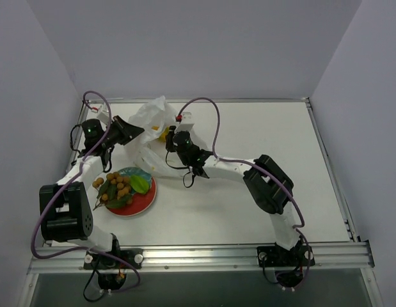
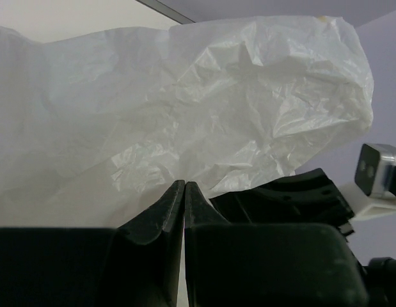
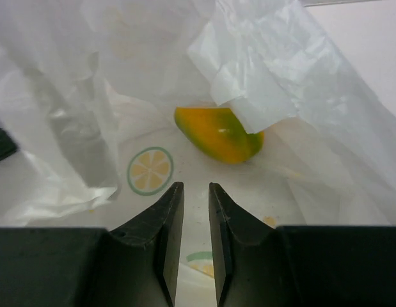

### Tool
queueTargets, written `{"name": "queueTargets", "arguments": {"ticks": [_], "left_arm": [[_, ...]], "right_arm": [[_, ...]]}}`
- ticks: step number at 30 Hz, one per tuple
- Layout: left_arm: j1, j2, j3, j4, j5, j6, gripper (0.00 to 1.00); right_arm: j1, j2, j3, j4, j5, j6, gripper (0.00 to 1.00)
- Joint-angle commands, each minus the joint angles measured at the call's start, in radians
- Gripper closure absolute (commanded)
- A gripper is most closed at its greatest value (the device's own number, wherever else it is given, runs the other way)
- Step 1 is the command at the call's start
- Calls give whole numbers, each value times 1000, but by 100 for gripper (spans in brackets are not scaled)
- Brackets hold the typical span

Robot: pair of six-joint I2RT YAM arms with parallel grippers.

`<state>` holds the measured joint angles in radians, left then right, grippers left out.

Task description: Take the fake fruits out of the plastic bag

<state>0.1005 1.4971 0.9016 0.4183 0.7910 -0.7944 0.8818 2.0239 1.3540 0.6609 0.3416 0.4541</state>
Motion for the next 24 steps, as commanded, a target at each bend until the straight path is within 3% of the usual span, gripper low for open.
{"name": "queueTargets", "arguments": {"ticks": [1,3,6,7,9,13,24], "left_arm": [[-21,-77,7,-51,-74,14,98],[-33,-95,-9,-65,-125,-3,97],[-50,-116,-26,-99,-197,-22,98],[-53,-124,-27,-111,-206,-28,98],[-53,-130,-33,-113,-219,-48,98],[-53,-147,-29,-99,-211,-71,98],[-58,-227,-59,-55,-210,-121,98]], "right_arm": [[-20,60,103,-20,-27,-15,81],[-27,93,131,-9,-39,-17,74],[-44,157,187,11,-66,-22,53],[-55,188,219,11,-67,-20,39],[-66,214,252,9,-67,-26,21],[-86,295,338,-14,-87,-35,1],[-115,484,574,-90,-154,-17,0]]}}
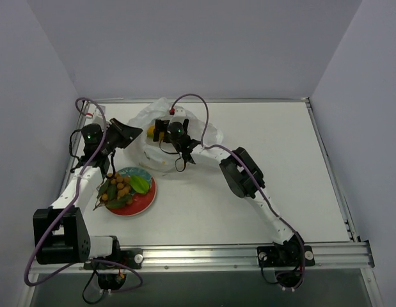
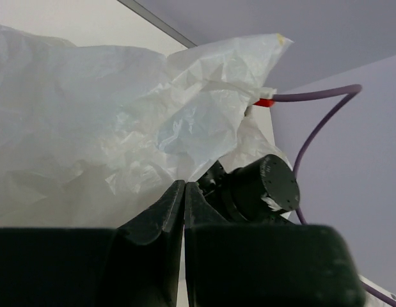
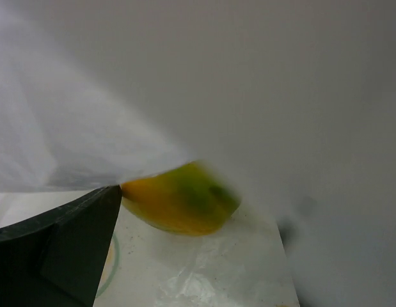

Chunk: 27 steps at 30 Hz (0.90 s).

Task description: Take the fake fruits out of the plastic bag

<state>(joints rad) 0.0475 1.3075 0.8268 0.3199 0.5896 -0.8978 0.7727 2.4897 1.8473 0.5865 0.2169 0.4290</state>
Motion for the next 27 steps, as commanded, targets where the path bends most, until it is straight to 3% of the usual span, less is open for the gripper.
{"name": "queueTargets", "arguments": {"ticks": [1,5,7,8,9,12,15,18,27], "left_arm": [[-3,-33,15,45,-7,-23,98],[-5,-19,5,50,-7,-30,98],[-3,-19,5,32,-20,-15,98],[-3,-19,11,19,-27,-7,98],[-1,-19,12,-4,-40,0,98],[-3,-36,8,-42,-74,20,98],[-1,-33,11,-47,-93,27,98],[-3,-30,9,-48,-96,33,98],[6,-27,17,-38,-85,66,98]], "right_arm": [[-6,32,92,-16,-34,10,0],[-15,72,138,41,-103,46,0],[-26,92,145,74,-126,74,8],[-30,94,141,108,-139,111,14],[-35,90,130,133,-148,129,32],[-43,29,8,263,-157,168,64],[-41,-59,-155,387,-139,169,80],[-43,-148,-281,450,-123,171,87],[10,-446,-667,653,-113,137,88]]}}
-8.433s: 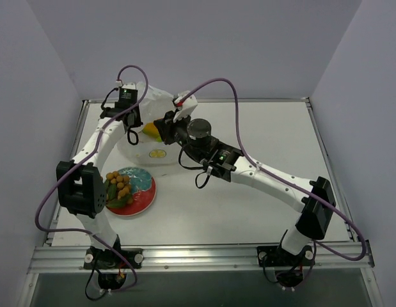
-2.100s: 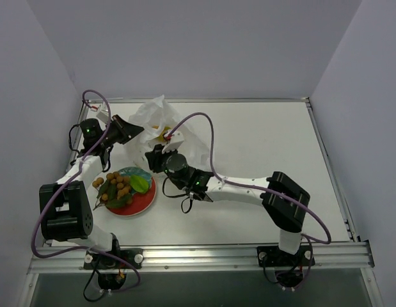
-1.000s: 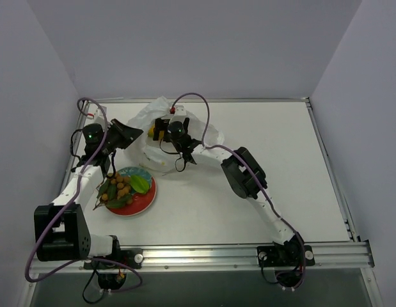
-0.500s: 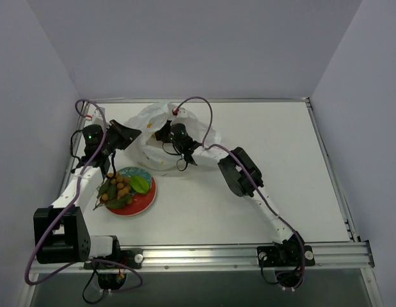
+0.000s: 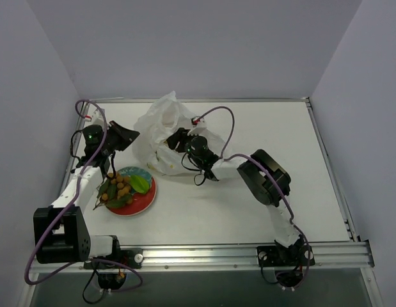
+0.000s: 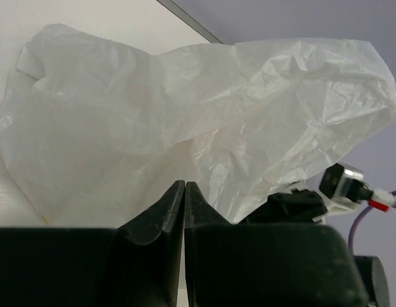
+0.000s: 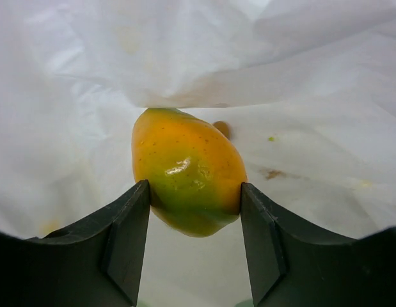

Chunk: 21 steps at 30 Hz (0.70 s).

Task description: Take the fake fruits out of the plastic bag

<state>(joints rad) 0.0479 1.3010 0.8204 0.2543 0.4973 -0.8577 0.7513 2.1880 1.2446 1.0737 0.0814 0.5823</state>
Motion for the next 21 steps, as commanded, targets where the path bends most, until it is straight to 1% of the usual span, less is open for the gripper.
{"name": "queueTargets", "arguments": {"ticks": [1,5,8,11,12,13,15,16,18,19,21], "left_arm": [[6,-22,20,28,3,32,98],[4,-28,19,39,0,52,98],[0,-26,14,91,30,49,98],[-3,-32,19,95,41,55,98],[-2,-35,23,97,43,57,97],[-2,-37,23,99,52,57,98],[-2,-42,26,106,61,54,98],[-3,-45,29,106,63,52,98],[-2,-58,34,106,70,54,98],[-2,-65,40,105,76,57,98],[0,-89,45,94,76,65,98]], "right_arm": [[42,-167,-121,175,32,-16,89],[72,-267,-204,157,60,-35,88],[115,-319,-209,56,138,-91,88],[169,-379,-240,-10,256,-134,88],[180,-413,-246,-30,341,-148,88],[189,-431,-254,-79,386,-153,88],[210,-493,-272,-125,480,-157,89],[217,-510,-272,-182,574,-168,89],[238,-549,-249,-243,661,-199,89],[244,-556,-238,-300,732,-231,89],[258,-574,-218,-348,774,-259,89]]}}
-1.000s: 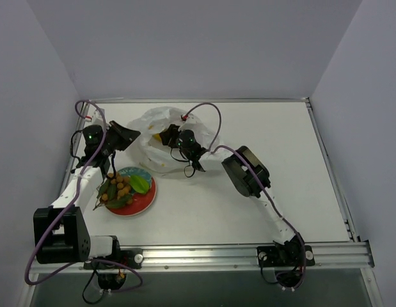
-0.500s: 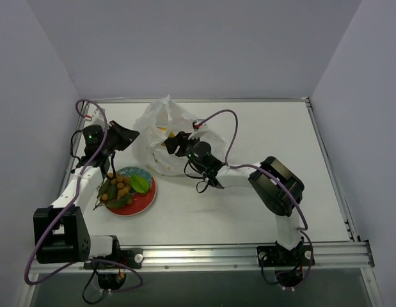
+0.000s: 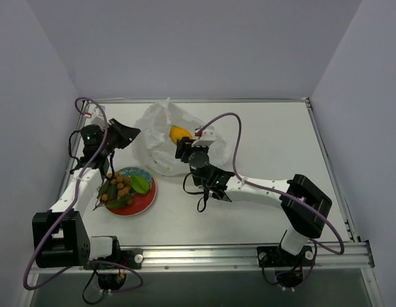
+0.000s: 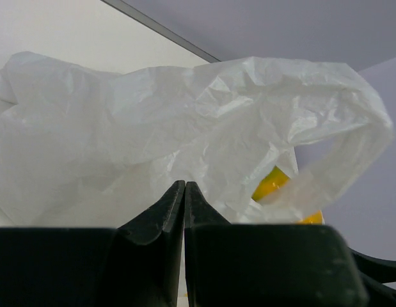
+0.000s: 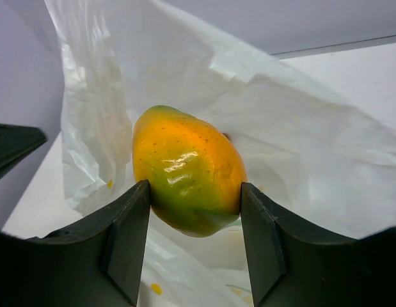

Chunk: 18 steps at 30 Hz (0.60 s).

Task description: Take the fake fruits out of the plastic bag

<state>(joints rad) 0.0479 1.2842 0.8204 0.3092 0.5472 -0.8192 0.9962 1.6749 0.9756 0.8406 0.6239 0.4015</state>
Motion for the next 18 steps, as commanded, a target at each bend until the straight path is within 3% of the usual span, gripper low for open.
{"name": "queueTargets", "arguments": {"ticks": [1,14,18], "left_arm": [[-2,-83,48,30,25,38,98],[-11,-307,98,-113,-50,158,98],[-17,-342,114,-142,-43,137,98]], "right_arm": [[16,-69,54,-129,246,-90,89],[272,-434,-167,-239,191,-115,88],[332,-434,-207,-195,77,-60,88]]}}
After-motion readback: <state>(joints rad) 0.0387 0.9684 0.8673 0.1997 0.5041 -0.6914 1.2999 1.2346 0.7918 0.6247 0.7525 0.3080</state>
